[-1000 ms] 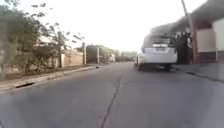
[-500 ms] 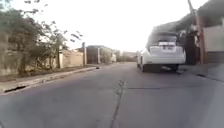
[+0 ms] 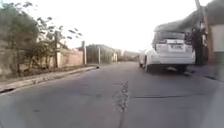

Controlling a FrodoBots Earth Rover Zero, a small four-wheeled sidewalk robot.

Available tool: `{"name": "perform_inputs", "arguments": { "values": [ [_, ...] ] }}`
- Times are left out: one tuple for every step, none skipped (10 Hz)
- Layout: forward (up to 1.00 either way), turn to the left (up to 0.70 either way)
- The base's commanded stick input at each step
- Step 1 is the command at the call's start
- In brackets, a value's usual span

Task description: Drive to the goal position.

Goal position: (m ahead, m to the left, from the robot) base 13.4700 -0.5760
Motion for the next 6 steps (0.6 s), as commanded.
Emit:
{"name": "perform_inputs", "arguments": {
  "values": [
    [1.0,0.04],
    [1.0,0.04],
    [1.0,0.04],
    [1.0,0.04],
    [1.0,0.04],
    [1.0,0.04]
  ]
}}
